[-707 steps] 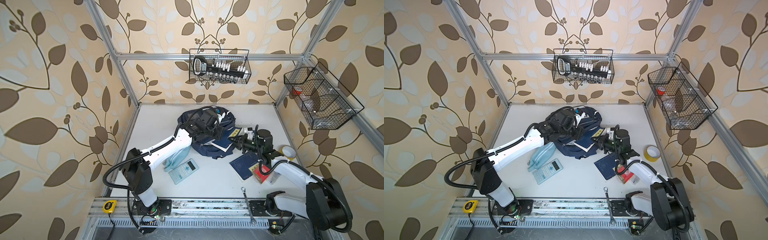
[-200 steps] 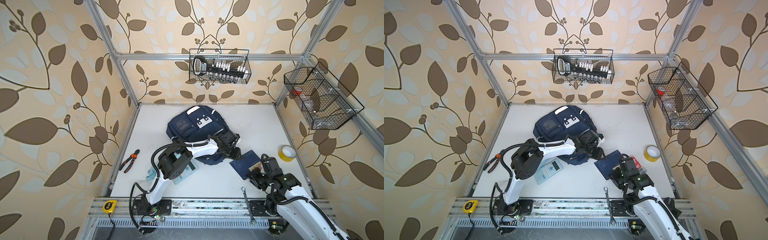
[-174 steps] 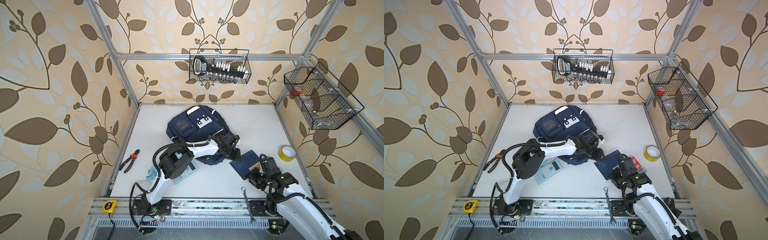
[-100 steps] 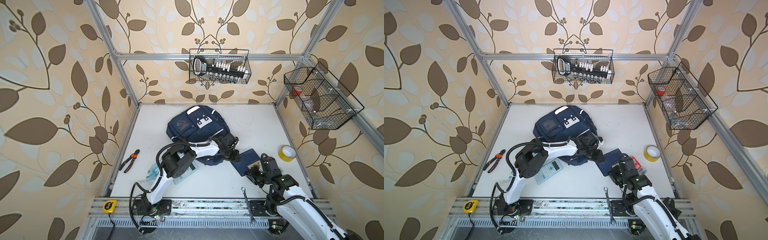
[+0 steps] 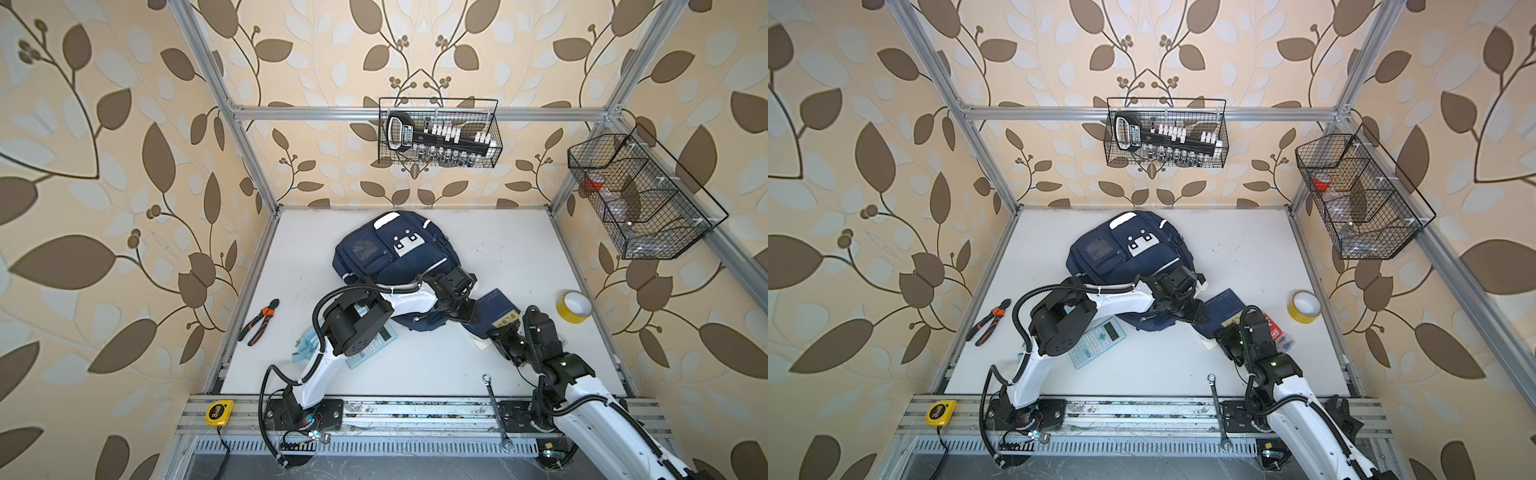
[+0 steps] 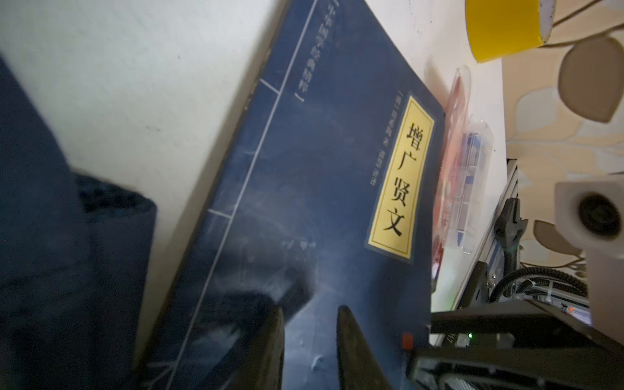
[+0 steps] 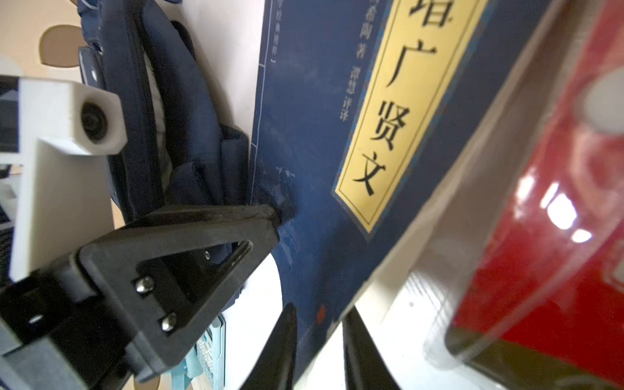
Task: Pack books, pencil case, and school supplies into a backpack
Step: Pick up the book from the middle-right of the table.
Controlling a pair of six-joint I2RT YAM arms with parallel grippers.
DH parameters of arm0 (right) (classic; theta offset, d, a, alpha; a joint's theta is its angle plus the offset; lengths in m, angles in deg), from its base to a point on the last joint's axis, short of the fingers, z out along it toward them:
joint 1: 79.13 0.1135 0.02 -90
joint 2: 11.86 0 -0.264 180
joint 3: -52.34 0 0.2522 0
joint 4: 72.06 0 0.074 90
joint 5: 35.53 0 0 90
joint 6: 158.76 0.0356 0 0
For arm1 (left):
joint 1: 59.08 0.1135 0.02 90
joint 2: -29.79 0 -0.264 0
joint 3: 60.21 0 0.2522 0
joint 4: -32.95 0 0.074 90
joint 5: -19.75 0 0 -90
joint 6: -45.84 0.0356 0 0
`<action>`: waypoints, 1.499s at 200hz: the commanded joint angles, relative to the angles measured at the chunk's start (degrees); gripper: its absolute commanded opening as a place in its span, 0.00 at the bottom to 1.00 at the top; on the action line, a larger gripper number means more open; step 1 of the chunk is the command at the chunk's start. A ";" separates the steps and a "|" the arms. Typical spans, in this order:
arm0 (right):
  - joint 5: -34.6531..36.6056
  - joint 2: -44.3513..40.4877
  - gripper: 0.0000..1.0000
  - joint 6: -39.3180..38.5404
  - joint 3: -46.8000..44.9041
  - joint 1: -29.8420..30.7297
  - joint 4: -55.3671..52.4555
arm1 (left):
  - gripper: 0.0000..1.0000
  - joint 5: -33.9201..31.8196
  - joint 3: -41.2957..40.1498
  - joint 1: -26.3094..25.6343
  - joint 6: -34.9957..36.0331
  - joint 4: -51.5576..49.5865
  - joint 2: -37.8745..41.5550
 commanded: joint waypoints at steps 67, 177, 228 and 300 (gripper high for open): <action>1.67 15.29 0.09 1.61 3.05 -1.46 11.14 | 0.27 0.26 -2.33 0.10 0.24 -3.24 0.53; -3.15 7.87 0.00 -30.82 32.05 -1.47 -8.35 | 0.82 0.06 0.13 13.37 -1.84 -12.49 27.40; -27.32 8.90 0.00 -36.95 40.16 -1.50 -4.13 | 0.95 11.16 -7.57 15.94 -3.44 -1.53 36.92; -43.47 6.50 0.00 -25.48 34.58 -1.21 13.70 | 0.53 19.46 -18.19 16.62 -12.65 22.56 42.09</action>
